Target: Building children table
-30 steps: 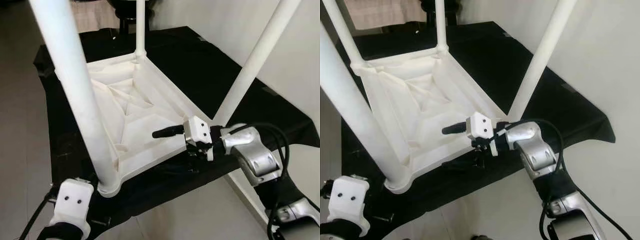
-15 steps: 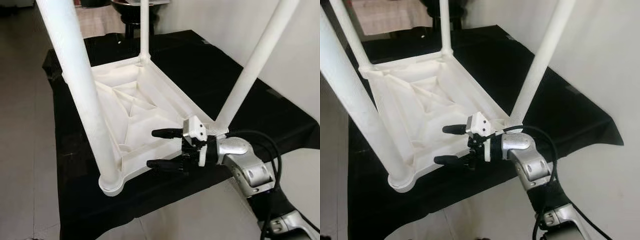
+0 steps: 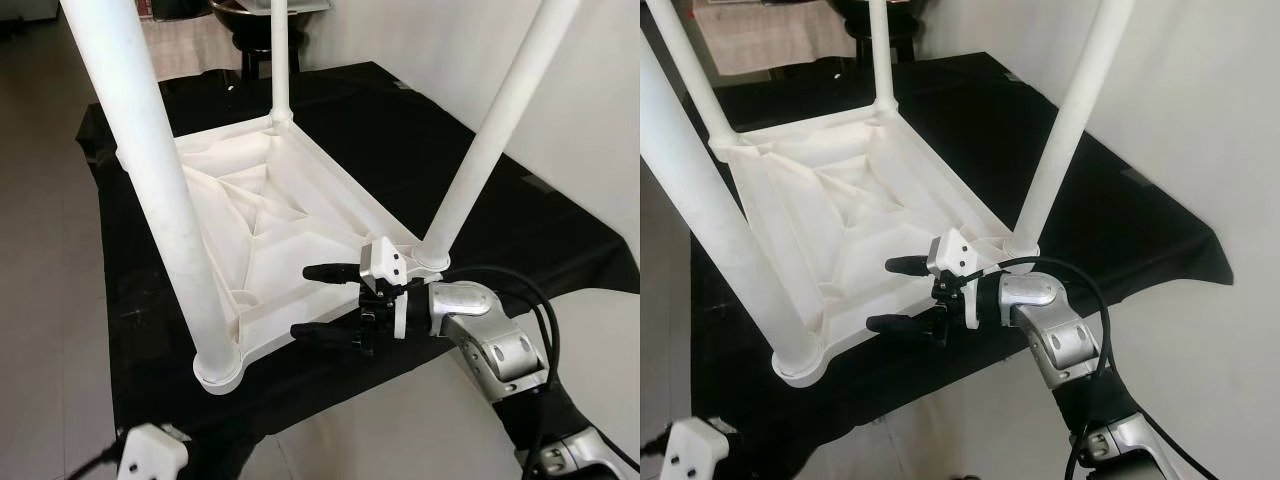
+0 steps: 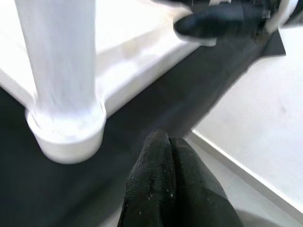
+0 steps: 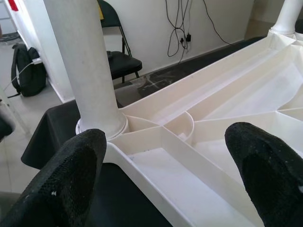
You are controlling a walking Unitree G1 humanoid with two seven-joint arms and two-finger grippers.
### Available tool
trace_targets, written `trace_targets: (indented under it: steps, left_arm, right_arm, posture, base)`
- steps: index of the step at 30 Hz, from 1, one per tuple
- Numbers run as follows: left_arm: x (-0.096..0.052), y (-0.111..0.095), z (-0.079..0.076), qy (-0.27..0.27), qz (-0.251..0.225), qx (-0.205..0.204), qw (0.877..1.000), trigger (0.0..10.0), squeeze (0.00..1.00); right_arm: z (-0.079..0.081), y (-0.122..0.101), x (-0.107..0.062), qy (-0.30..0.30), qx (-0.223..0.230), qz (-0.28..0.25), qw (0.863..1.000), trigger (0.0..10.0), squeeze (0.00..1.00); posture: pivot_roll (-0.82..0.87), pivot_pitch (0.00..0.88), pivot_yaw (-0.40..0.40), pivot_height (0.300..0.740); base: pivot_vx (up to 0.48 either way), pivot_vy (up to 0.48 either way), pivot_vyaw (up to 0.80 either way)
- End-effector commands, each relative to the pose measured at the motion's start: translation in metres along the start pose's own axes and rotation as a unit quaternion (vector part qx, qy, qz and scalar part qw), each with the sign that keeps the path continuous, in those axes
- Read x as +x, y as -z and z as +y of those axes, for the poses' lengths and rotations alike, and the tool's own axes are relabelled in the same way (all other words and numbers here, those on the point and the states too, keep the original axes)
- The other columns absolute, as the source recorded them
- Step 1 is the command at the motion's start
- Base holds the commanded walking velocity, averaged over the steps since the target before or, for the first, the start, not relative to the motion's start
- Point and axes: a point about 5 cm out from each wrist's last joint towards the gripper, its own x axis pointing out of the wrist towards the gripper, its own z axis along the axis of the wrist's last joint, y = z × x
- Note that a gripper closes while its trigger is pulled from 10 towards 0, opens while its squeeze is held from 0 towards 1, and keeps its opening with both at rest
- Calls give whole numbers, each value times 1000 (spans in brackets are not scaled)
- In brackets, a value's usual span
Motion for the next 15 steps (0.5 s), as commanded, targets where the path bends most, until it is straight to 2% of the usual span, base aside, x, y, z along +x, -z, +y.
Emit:
trace_targets:
  steps: [1,2,3,4,5,6,7,9,12,15]
  left_arm:
    - [1,1,1,6,4,-10,1000,10000,0]
    - [12,-5,5,6,-22,-6,1000,10000,0]
    - [12,-5,5,6,-22,-6,1000,10000,0]
    - [33,-16,12,6,-65,7,998,10000,0]
    - [42,-20,14,7,-80,8,997,10000,0]
    - [42,-20,14,7,-80,8,997,10000,0]
    - [54,-24,17,12,-95,12,995,10000,0]
    - [54,-24,17,12,-95,12,995,10000,0]
    - [88,-38,27,33,-120,29,992,10000,0]
    - [92,-40,30,31,-120,34,992,10000,0]
  right_arm:
    - [2,0,1,-2,1,4,1000,10000,0]
    - [2,-1,1,1,-1,2,1000,10000,0]
    - [2,-1,1,1,-1,2,1000,10000,0]
    - [0,-3,3,10,-4,1,1000,10000,0]
    - [0,-3,4,14,-6,0,1000,10000,0]
    - [0,-3,4,14,-6,0,1000,10000,0]
    - [-1,-4,4,17,-7,-1,1000,10000,0]
    - [-1,-4,4,17,-7,-1,1000,10000,0]
    - [-1,-9,3,19,-13,-1,1000,10000,0]
    - [-1,-10,3,19,-14,-2,1000,10000,0]
  posture:
    - [-16,113,-54,740]
    - [-16,113,-54,740]
    - [-16,113,-54,740]
    - [-29,107,-59,740]
    - [-29,107,-59,740]
    - [-29,107,-59,740]
    - [-43,102,-64,740]
    - [-43,102,-64,740]
    - [-77,99,-56,740]
    - [-77,99,-56,740]
  base:
    - [0,0,0]
    - [0,0,0]
    - [0,0,0]
    - [0,0,0]
    - [0,0,0]
    - [0,0,0]
    - [0,0,0]
    - [0,0,0]
    - [0,0,0]
    - [0,0,0]
